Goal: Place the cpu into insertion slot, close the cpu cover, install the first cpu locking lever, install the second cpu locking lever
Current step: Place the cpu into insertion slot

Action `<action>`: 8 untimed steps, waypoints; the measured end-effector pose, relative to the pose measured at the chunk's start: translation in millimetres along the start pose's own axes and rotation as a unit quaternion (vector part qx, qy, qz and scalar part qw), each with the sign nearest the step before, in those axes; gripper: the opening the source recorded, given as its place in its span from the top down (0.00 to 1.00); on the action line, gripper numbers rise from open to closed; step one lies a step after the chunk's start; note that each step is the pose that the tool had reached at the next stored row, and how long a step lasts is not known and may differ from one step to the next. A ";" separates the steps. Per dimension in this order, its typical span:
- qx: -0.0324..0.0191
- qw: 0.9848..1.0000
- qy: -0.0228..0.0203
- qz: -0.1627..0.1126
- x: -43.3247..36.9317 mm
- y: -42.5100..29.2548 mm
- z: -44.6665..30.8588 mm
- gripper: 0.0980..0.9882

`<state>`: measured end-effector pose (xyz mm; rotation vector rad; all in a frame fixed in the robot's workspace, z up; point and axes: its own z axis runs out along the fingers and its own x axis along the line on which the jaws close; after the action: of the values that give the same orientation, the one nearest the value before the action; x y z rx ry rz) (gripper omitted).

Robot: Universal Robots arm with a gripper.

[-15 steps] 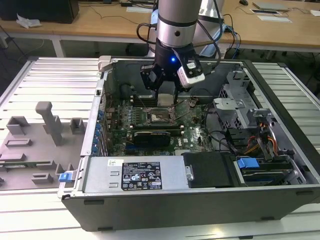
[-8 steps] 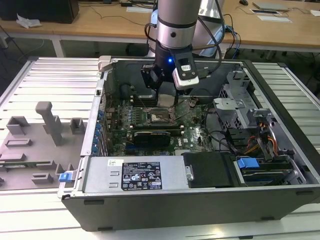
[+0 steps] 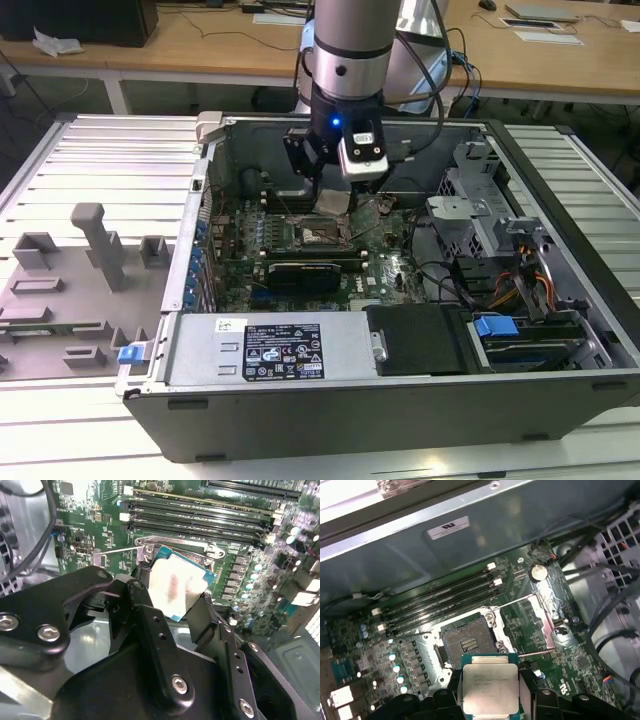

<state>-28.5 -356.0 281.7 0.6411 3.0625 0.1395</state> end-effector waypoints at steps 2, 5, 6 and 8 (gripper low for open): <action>0.000 1.000 -0.001 0.012 0.0 0.0 0.4 0.50; 0.000 0.999 -0.003 0.036 0.0 -0.1 1.3 0.50; 0.000 0.999 -0.004 0.044 0.0 -0.1 1.7 0.50; 0.000 0.998 -0.006 0.059 0.0 -0.2 2.3 0.50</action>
<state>-28.5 -356.0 279.4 0.8201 3.0139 0.1362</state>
